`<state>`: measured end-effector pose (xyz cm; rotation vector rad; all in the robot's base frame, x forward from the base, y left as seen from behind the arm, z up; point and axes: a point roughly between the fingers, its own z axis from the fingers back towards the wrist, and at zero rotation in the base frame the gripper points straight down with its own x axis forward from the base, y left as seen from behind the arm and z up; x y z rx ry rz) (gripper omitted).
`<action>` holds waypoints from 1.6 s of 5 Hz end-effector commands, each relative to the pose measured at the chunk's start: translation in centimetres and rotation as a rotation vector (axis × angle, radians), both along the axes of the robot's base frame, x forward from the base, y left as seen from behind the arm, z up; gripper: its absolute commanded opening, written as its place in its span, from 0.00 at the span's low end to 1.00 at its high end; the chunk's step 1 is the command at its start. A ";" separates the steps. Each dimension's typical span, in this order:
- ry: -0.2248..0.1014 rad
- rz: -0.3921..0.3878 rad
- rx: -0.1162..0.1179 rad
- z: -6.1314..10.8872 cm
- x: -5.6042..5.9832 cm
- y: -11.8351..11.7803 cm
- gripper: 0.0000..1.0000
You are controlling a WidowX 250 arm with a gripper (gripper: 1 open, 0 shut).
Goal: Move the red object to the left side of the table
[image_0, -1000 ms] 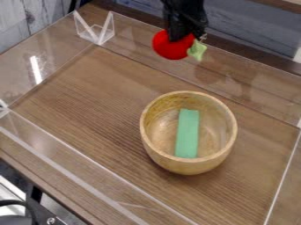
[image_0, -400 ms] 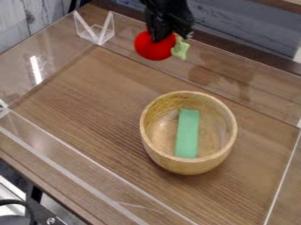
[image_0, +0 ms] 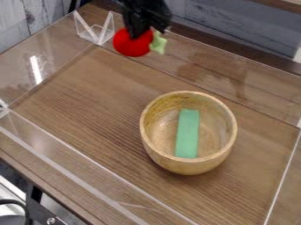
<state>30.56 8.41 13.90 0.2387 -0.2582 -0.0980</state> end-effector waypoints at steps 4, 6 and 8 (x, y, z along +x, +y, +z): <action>-0.033 0.078 0.022 -1.3 1.4 3.7 0.00; -0.028 0.109 0.017 -2.2 1.6 4.7 0.00; -0.029 0.181 0.014 -3.6 -0.1 10.2 0.00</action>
